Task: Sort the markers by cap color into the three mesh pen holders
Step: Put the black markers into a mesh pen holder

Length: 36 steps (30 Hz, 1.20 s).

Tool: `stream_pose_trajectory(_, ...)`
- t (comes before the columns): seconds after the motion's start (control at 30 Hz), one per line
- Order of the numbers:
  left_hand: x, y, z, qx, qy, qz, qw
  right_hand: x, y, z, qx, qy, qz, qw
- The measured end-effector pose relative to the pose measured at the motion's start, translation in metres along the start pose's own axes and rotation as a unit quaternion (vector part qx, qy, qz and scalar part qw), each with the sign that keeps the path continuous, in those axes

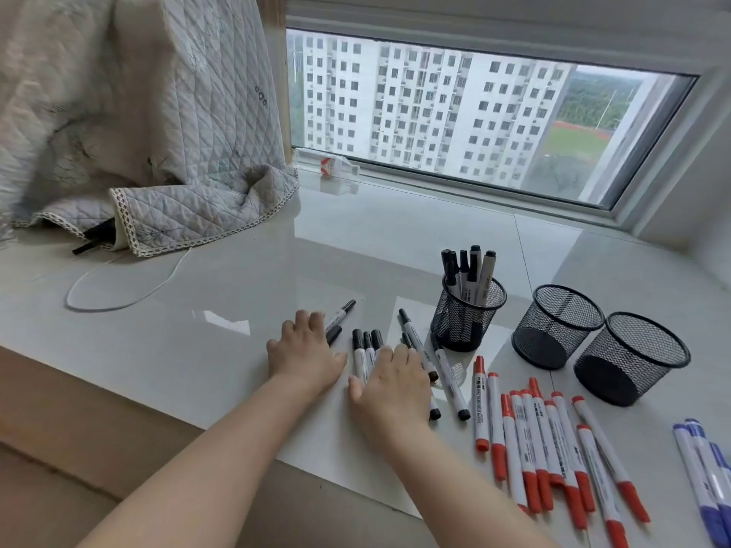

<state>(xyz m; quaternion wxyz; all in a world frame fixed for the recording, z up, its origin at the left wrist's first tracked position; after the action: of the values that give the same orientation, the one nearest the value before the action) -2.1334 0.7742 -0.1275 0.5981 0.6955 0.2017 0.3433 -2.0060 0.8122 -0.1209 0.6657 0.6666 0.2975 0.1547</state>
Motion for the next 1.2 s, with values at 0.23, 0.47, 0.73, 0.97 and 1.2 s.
stream_pose_trajectory(0.23,-0.003,-0.011,-0.003,0.042,-0.014,-0.026,0.999,-0.009,-0.005,0.000,0.008,-0.018,-0.035,0.999)
stream_pose_trajectory(0.47,-0.005,-0.011,-0.005,0.048,-0.013,0.006,0.999,-0.016,-0.004,-0.009,-0.048,-0.034,0.003,0.998)
stream_pose_trajectory(0.73,-0.013,0.003,0.007,0.001,0.046,0.062,0.997,-0.017,0.005,-0.018,-0.115,-0.075,-0.002,0.991)
stream_pose_trajectory(0.97,-0.019,0.013,0.009,-0.038,0.099,0.183,0.977,-0.006,0.020,-0.022,-0.095,-0.094,-0.079,0.988)
stream_pose_trajectory(1.2,0.014,0.019,0.012,-0.018,0.059,0.319,0.946,0.013,0.043,-0.020,-0.039,-0.081,-0.255,0.963)
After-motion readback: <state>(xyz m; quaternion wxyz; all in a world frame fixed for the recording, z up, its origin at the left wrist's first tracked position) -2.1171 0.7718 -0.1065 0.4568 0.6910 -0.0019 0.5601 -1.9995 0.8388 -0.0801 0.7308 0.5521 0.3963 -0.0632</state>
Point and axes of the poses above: each hand's wrist, its own z-axis away from the middle knuckle, its own y-axis out of the back of the hand, x = y × z, the point moved 2 cm from there along -z, towards the middle knuckle, and after that the axes turned 1 degree about x, right-handed, at the moved point
